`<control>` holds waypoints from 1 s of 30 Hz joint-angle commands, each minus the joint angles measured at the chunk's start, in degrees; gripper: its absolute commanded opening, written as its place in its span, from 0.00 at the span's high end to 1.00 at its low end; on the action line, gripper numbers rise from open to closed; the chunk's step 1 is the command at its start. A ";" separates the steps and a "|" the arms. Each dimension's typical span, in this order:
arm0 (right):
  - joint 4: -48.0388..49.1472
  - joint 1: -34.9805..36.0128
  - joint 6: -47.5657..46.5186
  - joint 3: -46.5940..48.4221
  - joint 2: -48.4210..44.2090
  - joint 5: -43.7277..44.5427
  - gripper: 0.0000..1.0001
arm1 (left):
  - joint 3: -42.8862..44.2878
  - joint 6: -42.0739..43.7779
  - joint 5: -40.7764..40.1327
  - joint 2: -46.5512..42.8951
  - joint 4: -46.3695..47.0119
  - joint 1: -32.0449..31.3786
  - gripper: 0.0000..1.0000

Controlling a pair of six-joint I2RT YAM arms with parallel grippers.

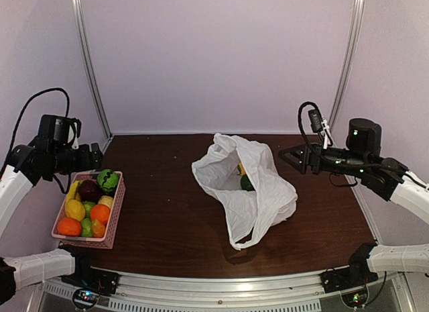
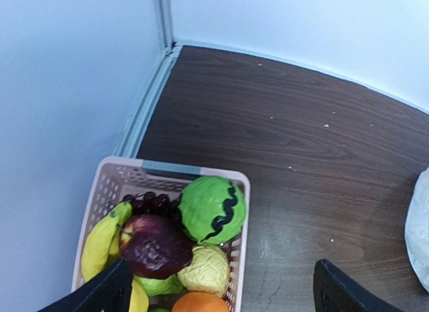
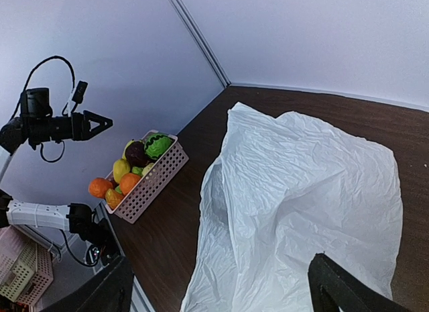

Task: Untie the knot of the plastic bag and take out the fruit
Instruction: Adjust the bag opening on the takeout bag.

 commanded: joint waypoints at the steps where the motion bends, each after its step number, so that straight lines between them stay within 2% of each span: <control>1: -5.60 1.26 -3.98 3.11 -2.35 -1.00 0.11 | 0.99 7.34 9.91 2.50 9.57 -4.69 0.06; 7: -9.96 10.47 -5.02 6.88 -2.30 6.86 0.13 | 1.28 8.04 12.09 6.94 17.93 -17.43 0.06; 13: -16.11 21.03 -1.28 12.67 6.53 29.61 0.18 | -1.31 3.31 19.01 10.43 27.80 -23.56 0.06; 16: -17.25 21.91 1.45 13.95 10.40 37.01 0.14 | -5.67 -1.45 22.01 9.73 36.63 -26.16 0.06; 19: -17.91 22.21 2.16 14.88 14.82 40.06 0.12 | -8.80 -5.01 22.62 10.17 42.55 -28.61 0.06; 25: -22.61 24.23 0.53 21.45 25.48 46.60 0.10 | -8.96 -5.89 21.06 13.61 44.07 -32.07 0.06; 30: -31.15 23.61 1.99 25.63 33.25 57.81 0.08 | -8.92 -6.21 18.16 16.68 45.74 -35.36 0.06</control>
